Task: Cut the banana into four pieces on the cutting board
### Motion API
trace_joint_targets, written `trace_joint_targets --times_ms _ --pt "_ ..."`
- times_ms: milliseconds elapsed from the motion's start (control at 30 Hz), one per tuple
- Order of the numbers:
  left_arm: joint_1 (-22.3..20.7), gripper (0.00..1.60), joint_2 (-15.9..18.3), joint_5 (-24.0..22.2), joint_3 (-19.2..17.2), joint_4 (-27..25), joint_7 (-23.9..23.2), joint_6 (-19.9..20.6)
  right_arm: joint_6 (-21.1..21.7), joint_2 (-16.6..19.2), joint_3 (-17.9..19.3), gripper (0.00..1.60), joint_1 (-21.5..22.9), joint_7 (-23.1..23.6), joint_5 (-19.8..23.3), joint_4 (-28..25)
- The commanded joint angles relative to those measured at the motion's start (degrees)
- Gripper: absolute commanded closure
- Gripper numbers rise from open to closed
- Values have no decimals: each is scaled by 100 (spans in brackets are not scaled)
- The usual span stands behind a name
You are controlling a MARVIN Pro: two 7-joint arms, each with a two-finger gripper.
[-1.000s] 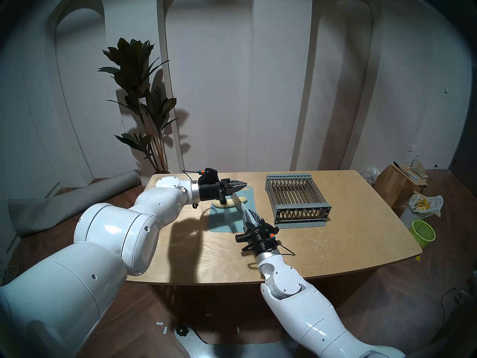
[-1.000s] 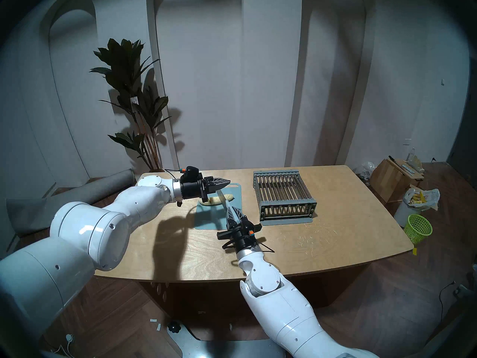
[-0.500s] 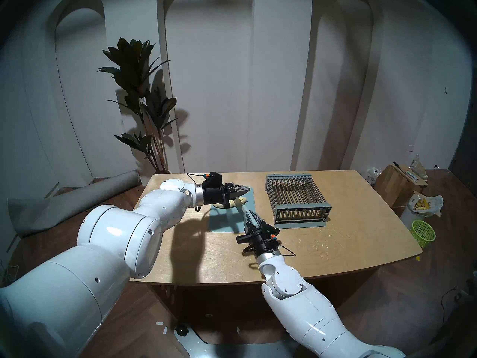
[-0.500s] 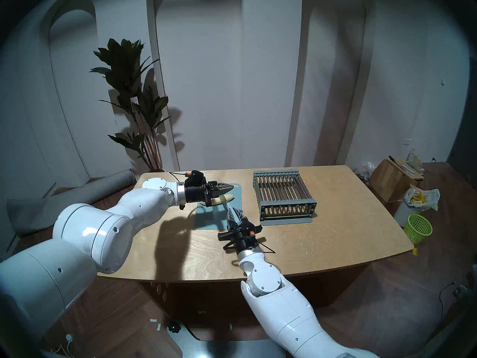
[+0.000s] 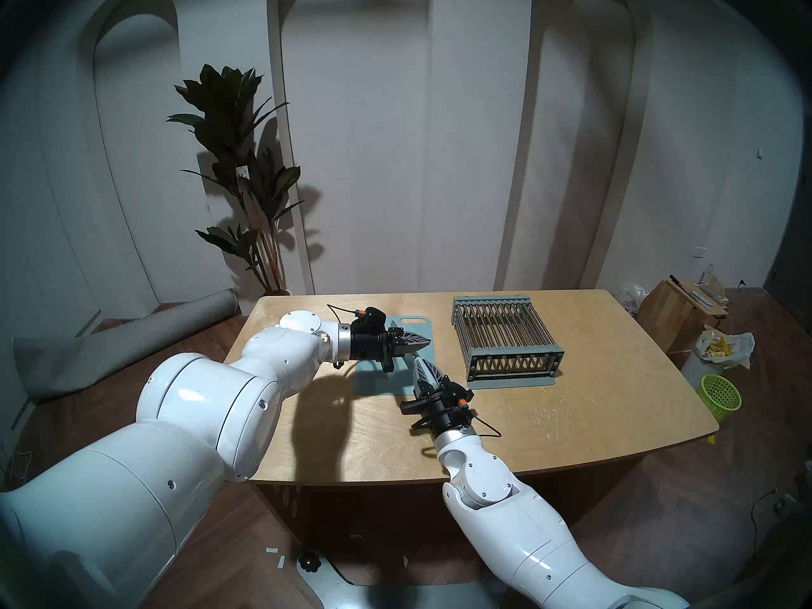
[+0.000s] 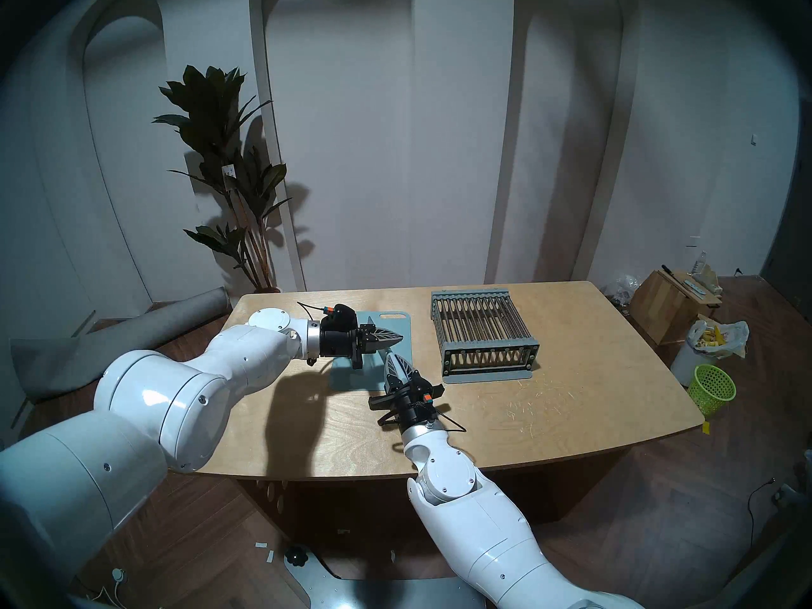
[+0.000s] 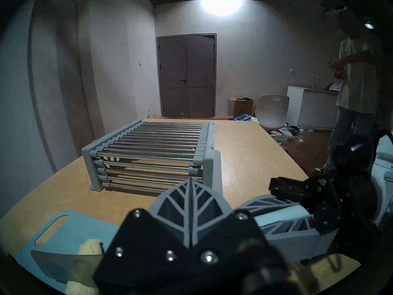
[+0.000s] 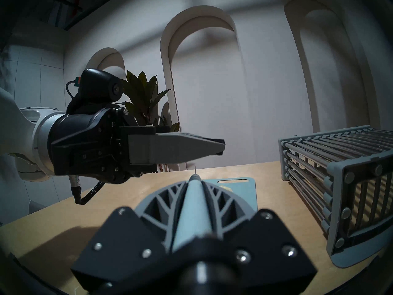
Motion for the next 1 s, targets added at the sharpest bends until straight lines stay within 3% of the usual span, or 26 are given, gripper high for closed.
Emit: trace_joint_targets --times_ms 0,967 --pt "-64 160 -24 26 19 -46 49 -14 -60 -69 3 160 40 -47 -10 -141" --pt "185 160 27 544 583 18 461 -266 75 47 23 160 8 -232 19 -340"
